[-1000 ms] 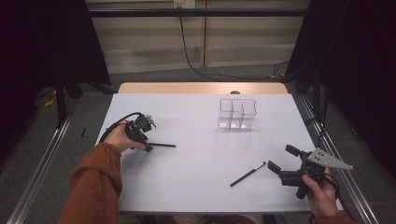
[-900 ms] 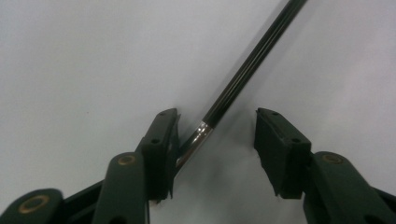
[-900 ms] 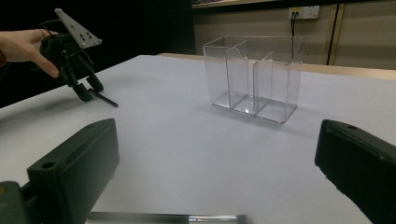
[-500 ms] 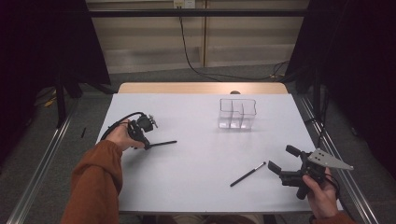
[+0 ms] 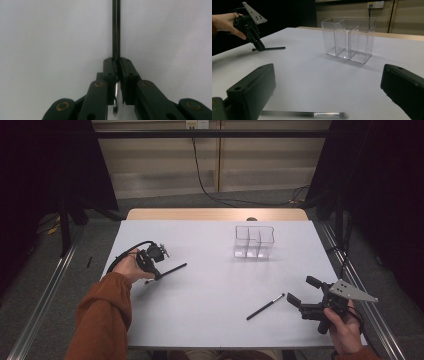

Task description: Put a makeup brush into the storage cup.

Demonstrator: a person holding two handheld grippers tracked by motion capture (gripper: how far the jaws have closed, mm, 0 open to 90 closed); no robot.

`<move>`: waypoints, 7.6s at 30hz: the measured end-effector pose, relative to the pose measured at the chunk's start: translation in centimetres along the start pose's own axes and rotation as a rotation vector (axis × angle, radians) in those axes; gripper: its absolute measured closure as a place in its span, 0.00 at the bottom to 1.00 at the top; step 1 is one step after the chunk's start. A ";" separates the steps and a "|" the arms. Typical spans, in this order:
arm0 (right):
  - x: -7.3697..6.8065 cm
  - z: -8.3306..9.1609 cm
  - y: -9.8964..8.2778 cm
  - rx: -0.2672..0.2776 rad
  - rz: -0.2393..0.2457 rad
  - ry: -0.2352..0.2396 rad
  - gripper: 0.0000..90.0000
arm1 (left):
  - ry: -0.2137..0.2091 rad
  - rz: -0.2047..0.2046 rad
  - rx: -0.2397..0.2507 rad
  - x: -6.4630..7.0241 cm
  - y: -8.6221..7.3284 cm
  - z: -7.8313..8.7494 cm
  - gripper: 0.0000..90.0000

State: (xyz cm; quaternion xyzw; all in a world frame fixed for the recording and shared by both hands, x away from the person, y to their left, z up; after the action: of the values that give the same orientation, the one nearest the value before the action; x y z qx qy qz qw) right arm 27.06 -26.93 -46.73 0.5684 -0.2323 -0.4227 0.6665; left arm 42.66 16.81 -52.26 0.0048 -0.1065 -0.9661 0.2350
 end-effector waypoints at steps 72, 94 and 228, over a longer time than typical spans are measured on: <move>0.1 -0.2 0.1 0.007 -0.014 -0.012 0.00 | 0.033 0.272 0.854 3.4 1.1 8.0 0.93; 0.0 -0.1 0.2 0.006 0.002 0.005 0.00 | -0.069 0.198 0.876 7.9 2.6 9.4 0.93; -11.7 -10.5 3.4 -0.773 0.590 0.632 0.05 | -0.143 -0.363 0.161 17.7 8.6 6.7 0.93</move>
State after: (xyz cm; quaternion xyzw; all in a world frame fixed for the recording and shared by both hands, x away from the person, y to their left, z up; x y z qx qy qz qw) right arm 30.12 -11.43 -44.07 0.2935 0.0006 -0.0831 0.9523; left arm 30.44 2.71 -43.22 -0.0257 -0.1972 -0.9789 0.0478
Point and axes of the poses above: each handheld gripper's, and its own axes: z roughly backward along the jaws, y roughly out of its top, x roughly to its right, the point moved 8 cm from there along -z, roughly forward along the jaws
